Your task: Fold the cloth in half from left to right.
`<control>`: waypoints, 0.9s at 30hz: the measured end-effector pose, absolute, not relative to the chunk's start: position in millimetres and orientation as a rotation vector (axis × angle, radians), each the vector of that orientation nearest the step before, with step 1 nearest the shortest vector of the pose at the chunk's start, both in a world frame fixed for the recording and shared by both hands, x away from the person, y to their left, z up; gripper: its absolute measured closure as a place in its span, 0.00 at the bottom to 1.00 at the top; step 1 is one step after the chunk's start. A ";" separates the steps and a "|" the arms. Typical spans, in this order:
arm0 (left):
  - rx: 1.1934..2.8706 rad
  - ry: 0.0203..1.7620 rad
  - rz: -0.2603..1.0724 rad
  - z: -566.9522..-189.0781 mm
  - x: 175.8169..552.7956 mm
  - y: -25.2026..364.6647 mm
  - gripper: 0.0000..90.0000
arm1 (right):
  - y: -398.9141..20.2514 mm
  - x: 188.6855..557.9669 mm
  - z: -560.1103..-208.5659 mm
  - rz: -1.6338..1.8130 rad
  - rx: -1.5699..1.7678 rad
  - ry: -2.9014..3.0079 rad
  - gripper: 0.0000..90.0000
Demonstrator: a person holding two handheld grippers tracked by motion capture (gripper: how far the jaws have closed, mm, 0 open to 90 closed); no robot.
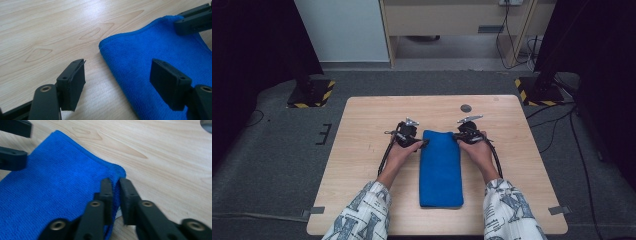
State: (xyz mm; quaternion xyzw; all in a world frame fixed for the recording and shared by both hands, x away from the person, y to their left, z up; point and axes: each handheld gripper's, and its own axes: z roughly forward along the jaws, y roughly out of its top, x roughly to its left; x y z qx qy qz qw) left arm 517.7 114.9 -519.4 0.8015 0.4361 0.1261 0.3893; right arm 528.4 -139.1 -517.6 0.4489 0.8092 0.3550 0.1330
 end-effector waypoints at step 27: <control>2.087 1.099 0.361 -523.9 527.8 91.5 0.89 | -137.2 525.4 -507.0 1.112 1.285 2.343 0.94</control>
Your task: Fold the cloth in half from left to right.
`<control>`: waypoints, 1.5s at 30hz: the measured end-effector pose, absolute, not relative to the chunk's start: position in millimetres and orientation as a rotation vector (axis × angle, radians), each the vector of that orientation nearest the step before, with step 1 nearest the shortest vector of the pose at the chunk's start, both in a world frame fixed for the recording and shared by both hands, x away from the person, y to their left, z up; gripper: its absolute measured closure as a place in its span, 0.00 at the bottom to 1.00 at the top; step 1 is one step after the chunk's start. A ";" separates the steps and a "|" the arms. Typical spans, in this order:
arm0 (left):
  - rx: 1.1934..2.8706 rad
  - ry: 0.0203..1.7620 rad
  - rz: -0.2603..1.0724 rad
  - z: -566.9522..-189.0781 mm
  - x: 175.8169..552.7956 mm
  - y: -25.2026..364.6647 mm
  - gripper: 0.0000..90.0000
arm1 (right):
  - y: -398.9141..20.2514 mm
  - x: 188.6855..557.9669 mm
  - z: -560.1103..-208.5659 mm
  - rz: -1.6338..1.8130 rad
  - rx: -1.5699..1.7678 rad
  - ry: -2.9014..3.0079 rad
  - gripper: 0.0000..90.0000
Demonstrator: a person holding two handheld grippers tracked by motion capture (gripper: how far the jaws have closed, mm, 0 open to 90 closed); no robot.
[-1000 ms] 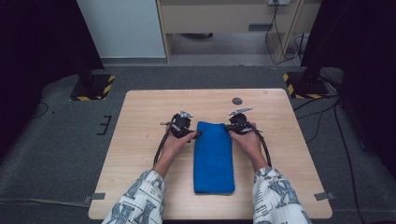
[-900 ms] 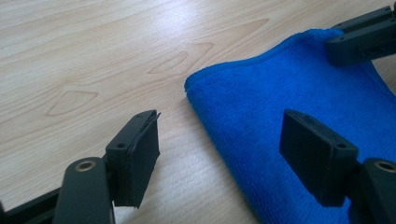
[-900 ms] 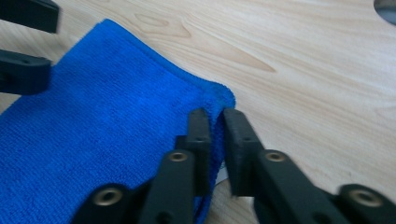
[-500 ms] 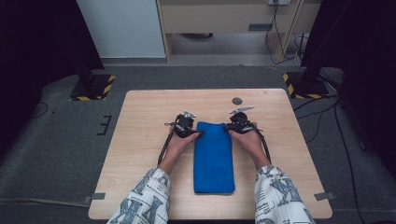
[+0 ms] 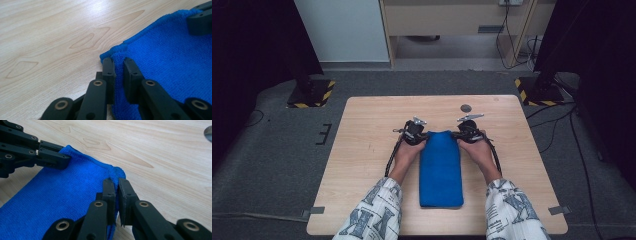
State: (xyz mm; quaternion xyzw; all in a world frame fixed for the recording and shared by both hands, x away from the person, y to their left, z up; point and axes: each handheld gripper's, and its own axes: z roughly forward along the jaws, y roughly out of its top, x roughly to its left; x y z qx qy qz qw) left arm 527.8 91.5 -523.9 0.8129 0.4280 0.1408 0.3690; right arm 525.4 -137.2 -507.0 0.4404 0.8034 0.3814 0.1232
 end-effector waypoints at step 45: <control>1.970 1.014 0.465 -470.2 517.7 102.9 0.96 | -134.5 517.8 -460.6 1.219 1.226 2.213 0.95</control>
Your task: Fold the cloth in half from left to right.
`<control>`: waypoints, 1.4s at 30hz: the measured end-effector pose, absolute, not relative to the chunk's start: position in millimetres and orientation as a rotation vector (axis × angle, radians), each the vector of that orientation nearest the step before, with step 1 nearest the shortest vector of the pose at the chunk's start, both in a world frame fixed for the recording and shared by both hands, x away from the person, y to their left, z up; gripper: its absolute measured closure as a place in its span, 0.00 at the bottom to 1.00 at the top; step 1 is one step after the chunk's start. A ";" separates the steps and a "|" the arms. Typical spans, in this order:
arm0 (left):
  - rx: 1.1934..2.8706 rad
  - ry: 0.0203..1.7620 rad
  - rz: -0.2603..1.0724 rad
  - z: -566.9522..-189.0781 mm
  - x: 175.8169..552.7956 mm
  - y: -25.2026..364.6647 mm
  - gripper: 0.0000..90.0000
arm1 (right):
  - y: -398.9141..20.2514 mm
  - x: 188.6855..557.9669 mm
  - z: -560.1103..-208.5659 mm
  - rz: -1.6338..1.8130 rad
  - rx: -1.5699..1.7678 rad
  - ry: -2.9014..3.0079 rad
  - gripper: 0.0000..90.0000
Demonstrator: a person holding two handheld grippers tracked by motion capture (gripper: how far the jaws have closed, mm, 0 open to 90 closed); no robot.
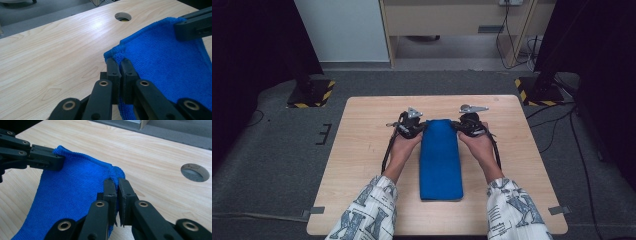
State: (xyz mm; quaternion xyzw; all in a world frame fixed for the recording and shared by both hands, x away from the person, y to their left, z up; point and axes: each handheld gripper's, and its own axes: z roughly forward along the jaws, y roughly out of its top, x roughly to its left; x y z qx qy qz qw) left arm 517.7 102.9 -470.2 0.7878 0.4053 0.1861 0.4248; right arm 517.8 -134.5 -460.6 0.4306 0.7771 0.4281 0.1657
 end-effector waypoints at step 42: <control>1.935 0.929 0.455 -456.8 448.6 110.0 0.95 | -154.4 442.9 -460.0 1.358 1.073 2.214 0.95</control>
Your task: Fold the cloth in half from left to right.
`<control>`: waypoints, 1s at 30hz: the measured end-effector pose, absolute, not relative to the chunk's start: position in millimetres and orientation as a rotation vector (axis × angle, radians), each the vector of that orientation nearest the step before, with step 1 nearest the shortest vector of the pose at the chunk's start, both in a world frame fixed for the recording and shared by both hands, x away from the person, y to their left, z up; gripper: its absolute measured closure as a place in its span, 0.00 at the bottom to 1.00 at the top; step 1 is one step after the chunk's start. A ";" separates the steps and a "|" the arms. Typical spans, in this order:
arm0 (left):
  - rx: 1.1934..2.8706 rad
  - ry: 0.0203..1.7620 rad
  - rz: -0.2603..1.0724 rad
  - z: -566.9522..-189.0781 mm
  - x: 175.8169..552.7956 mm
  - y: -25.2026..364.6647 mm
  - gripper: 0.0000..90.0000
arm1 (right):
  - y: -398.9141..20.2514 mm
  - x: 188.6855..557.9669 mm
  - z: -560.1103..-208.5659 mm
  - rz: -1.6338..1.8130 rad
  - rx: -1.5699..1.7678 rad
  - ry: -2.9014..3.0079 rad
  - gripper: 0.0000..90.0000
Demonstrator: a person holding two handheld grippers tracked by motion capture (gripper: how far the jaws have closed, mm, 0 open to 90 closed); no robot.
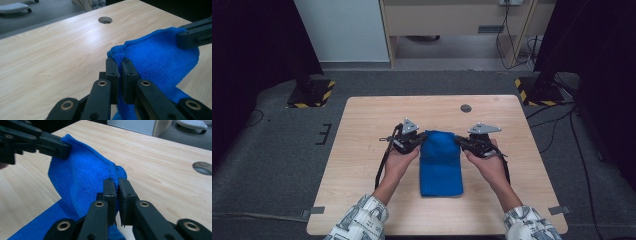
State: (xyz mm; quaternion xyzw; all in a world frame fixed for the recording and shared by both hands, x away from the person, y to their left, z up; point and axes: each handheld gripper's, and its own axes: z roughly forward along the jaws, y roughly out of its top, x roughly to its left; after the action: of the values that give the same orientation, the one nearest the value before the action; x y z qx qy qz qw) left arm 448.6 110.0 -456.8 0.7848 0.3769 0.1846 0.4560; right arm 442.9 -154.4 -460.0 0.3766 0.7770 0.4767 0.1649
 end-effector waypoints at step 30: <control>1.932 0.921 0.359 -485.4 392.2 120.1 0.90 | -158.9 390.9 -489.5 1.363 0.983 2.327 0.91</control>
State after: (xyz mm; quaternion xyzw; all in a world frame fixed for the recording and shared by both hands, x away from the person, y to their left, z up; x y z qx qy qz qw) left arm 392.2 120.1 -485.4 0.7873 0.3754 0.1461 0.4667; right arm 390.9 -158.9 -489.5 0.3394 0.8033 0.4704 0.1350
